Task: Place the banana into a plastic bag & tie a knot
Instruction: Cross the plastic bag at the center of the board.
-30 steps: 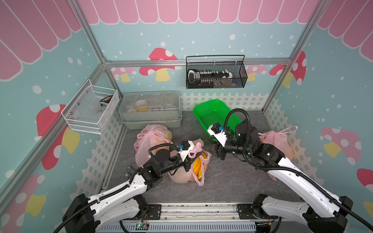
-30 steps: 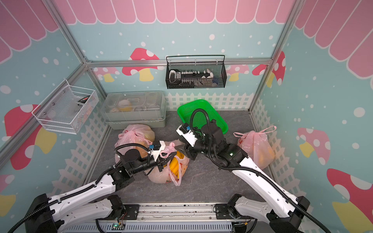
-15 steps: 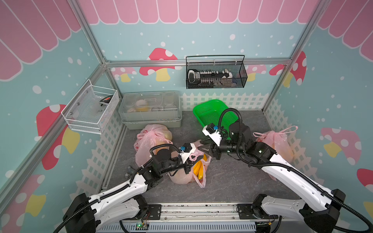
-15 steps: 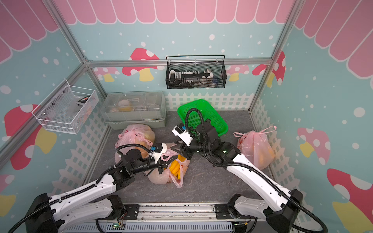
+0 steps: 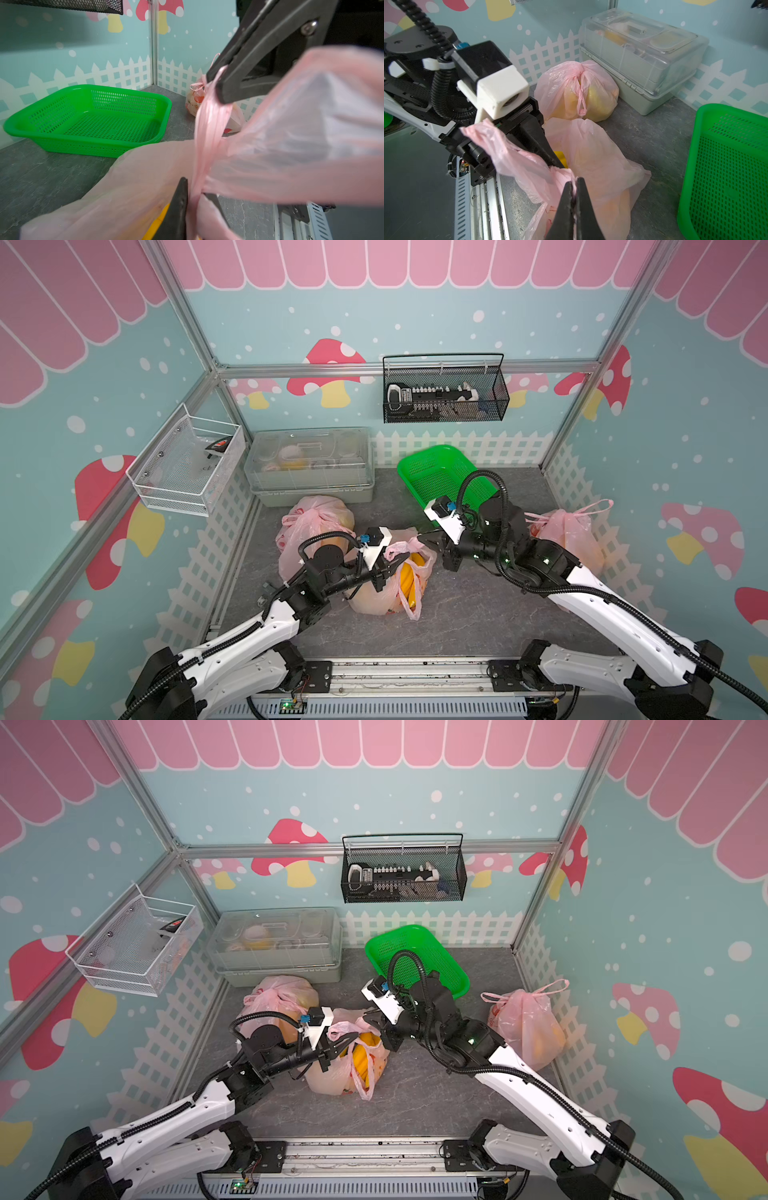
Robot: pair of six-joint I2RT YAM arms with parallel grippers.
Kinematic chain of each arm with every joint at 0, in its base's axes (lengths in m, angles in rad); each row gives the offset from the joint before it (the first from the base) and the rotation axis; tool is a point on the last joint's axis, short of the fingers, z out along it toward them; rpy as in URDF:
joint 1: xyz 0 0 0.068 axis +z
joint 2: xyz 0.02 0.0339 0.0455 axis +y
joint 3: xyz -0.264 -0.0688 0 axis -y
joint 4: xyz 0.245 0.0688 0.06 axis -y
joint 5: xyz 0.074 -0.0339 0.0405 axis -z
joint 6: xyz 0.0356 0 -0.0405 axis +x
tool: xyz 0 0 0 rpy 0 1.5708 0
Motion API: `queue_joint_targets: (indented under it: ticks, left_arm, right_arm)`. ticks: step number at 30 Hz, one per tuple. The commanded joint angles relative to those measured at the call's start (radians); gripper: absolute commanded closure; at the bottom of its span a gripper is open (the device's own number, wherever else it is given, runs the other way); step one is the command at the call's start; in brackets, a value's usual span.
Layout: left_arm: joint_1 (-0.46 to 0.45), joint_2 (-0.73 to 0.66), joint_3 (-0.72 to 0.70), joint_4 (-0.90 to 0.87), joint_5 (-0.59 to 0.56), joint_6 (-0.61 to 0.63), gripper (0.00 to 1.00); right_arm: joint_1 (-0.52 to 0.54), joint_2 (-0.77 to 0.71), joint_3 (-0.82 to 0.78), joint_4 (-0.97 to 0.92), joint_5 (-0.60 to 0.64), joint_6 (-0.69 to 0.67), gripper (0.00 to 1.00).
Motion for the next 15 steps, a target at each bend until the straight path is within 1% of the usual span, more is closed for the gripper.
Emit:
queue_joint_targets:
  ticks: [1, 5, 8, 12, 15]
  left_arm:
    - [0.017, -0.010, -0.014, 0.021, -0.019, -0.035, 0.88]
    - [0.021, 0.008, -0.002, 0.022, -0.026, -0.048, 0.91]
    - [0.027, 0.018, 0.008, 0.018, -0.048, -0.060, 0.94]
    - [0.044, 0.031, 0.013, 0.012, -0.074, -0.080, 1.00]
    - [0.054, 0.041, 0.017, 0.000, -0.095, -0.086, 1.00]
  right_arm:
    - [0.017, -0.046, -0.017, 0.016, 0.060, -0.012, 1.00]
    - [0.064, -0.047, -0.033, 0.017, 0.090, -0.020, 1.00]
    - [0.085, -0.054, -0.079, 0.026, 0.132, -0.002, 1.00]
    - [0.126, -0.082, -0.153, 0.024, 0.217, 0.033, 1.00]
    - [0.148, -0.107, -0.204, 0.032, 0.214, 0.074, 1.00]
